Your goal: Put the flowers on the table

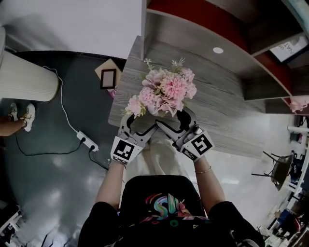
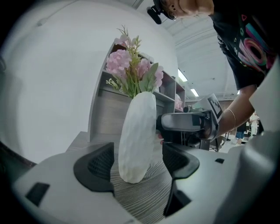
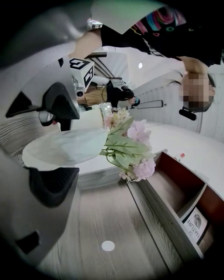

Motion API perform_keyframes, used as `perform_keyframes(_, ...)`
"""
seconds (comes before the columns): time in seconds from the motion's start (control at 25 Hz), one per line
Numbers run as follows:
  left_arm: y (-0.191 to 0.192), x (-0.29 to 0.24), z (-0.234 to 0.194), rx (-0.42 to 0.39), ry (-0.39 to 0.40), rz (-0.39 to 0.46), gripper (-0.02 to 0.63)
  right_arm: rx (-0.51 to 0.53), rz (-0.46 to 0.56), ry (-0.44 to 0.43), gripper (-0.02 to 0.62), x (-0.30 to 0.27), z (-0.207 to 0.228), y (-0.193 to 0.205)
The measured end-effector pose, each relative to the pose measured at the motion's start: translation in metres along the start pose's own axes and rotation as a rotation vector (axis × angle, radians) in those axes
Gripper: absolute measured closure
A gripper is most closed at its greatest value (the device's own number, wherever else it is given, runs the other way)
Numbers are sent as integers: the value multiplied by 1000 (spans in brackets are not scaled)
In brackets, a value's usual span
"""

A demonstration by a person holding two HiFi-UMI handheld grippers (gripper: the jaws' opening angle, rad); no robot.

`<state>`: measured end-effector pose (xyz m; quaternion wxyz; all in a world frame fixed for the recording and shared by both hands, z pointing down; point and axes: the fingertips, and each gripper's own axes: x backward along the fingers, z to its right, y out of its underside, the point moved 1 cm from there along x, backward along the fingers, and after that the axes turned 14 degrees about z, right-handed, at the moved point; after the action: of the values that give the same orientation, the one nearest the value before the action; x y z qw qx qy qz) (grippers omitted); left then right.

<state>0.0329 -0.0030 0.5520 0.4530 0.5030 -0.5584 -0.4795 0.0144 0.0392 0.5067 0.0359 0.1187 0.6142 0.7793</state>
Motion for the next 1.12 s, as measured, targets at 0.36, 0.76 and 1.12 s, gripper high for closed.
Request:
perform_keyframes(0.36,-28,9,5,-2,-56,22,262,13,21,11,252,12,-7,-33)
perform_keyframes(0.76,-103,26,26,-69,-60,85,262,63,42,-21,253,37,-20,-107)
perform_keyframes(1.12,-209,29,34,-130,-136,281,264,110,152,-39,320,27,-33,-186)
